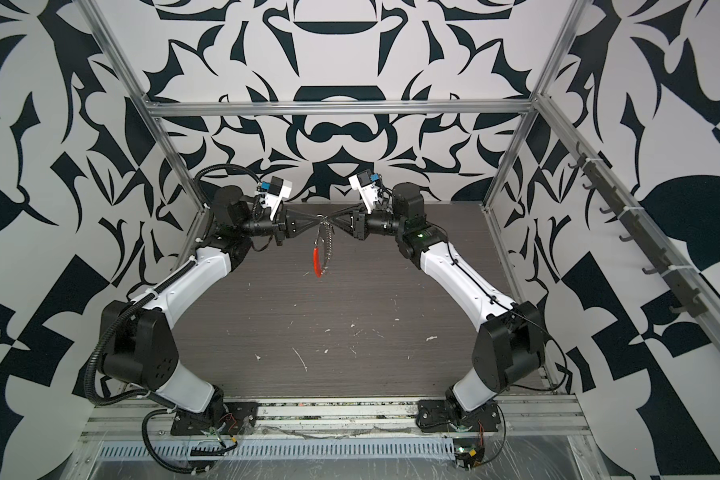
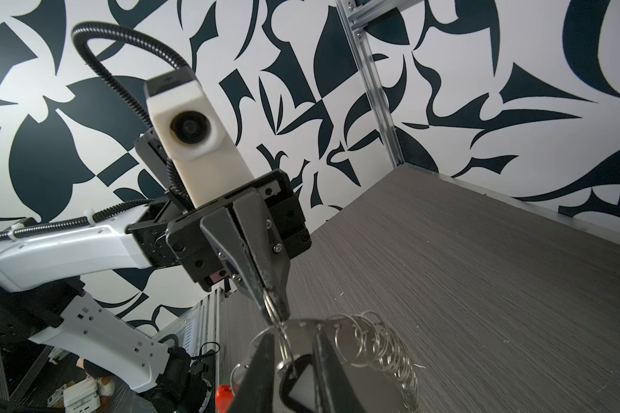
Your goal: Put the keys on the keyring
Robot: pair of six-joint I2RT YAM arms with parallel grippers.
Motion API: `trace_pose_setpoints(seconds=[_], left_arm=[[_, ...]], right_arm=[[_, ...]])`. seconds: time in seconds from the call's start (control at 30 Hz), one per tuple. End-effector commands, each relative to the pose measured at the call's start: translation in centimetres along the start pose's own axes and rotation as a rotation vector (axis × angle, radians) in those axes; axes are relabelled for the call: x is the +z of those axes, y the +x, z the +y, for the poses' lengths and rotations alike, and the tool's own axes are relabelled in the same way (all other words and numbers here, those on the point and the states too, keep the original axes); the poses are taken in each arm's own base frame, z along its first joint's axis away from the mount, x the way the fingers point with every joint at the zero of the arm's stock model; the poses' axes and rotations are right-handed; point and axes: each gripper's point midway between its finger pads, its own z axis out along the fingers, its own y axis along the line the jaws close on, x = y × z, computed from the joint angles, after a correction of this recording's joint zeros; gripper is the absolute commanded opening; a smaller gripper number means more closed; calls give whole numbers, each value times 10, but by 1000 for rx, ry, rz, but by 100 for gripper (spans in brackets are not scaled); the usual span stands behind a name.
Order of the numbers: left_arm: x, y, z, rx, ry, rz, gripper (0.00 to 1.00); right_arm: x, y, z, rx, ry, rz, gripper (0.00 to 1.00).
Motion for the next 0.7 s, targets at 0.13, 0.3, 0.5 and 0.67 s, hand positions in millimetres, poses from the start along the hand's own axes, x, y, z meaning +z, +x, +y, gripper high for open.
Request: trace_pose_setpoints(seconds=[0.13, 0.3, 0.5, 0.67], left_arm=[[-1, -16, -12, 57, 24, -38, 0], [-2, -20, -12, 67, 21, -53, 0], [-2, -30, -14, 95, 17, -96, 0], [-3, -40, -16, 106, 37, -183, 0]], right_arm=[[-1, -12, 13, -29, -53, -33, 18], [0, -9, 10, -13, -53, -32, 7], [2, -8, 8, 5, -55, -30, 1], [6, -4, 5, 32, -67, -22, 0]])
